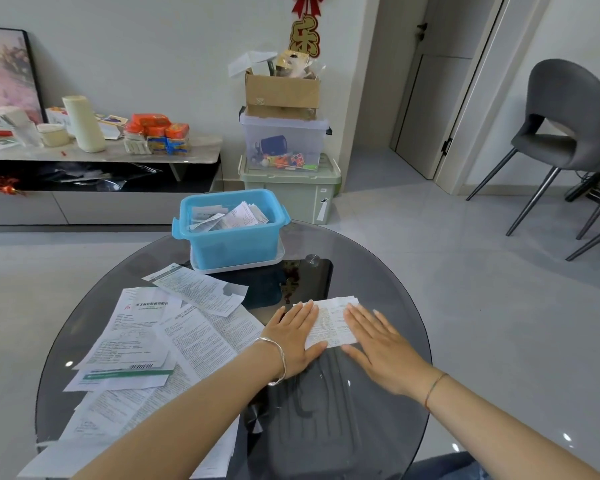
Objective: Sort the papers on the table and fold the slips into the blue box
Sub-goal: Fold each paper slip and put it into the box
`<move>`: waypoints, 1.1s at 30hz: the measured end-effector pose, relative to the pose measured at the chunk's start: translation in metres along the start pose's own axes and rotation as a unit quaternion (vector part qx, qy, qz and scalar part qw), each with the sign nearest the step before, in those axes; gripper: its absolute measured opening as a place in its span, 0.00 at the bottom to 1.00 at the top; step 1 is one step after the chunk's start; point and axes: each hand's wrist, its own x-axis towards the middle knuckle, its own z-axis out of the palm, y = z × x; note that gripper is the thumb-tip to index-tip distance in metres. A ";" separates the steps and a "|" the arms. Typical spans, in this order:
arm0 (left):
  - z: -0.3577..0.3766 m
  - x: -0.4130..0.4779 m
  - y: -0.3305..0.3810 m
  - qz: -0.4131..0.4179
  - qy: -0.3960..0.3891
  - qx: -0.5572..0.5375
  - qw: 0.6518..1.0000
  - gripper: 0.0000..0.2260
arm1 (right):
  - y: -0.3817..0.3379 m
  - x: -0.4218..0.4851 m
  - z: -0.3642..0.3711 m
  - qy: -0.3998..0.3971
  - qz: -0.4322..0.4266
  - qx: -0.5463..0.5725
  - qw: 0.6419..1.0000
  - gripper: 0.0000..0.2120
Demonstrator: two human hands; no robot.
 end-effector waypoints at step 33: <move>-0.021 -0.026 0.007 0.238 0.155 0.117 0.952 0.14 | 0.017 -0.035 -0.001 0.155 -0.079 0.156 0.972 0.15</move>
